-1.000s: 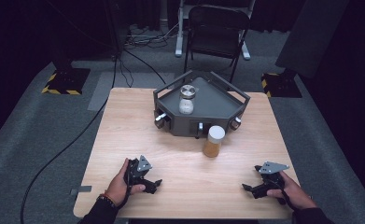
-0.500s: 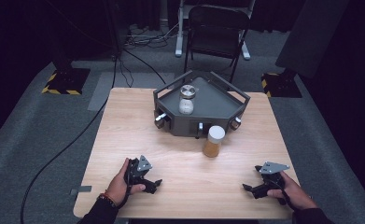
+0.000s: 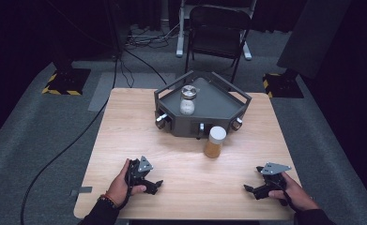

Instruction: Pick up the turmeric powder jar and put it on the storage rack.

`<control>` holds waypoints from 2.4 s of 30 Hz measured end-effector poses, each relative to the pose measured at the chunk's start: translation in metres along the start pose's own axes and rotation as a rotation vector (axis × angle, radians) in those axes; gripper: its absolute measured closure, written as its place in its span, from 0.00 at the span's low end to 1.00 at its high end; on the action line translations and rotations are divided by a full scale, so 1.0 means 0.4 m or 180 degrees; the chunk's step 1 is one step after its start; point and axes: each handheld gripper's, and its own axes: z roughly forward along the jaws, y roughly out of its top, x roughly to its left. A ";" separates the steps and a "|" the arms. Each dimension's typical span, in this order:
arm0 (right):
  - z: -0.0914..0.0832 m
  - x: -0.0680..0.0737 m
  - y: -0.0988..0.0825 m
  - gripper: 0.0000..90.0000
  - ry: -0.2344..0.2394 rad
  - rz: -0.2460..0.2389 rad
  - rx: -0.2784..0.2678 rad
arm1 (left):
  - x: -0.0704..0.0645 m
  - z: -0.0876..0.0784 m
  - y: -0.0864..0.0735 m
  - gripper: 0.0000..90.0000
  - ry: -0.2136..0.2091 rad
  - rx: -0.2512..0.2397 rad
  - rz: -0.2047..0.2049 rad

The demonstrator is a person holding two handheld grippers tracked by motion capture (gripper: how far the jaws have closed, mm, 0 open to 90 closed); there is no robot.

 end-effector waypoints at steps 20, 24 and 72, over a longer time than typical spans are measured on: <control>-0.013 0.055 0.030 0.01 -0.0246 -0.0066 -0.0143 | -0.001 0.000 0.000 0.00 0.0004 -0.0001 -0.0005; -0.020 0.064 0.029 0.01 -0.0301 0.0044 -0.0336 | -0.001 0.000 0.000 0.00 0.0004 0.0001 -0.0003; 0.082 0.110 0.148 0.01 -0.0508 0.0093 -0.0871 | -0.001 0.000 0.000 0.00 0.0006 0.0001 -0.0008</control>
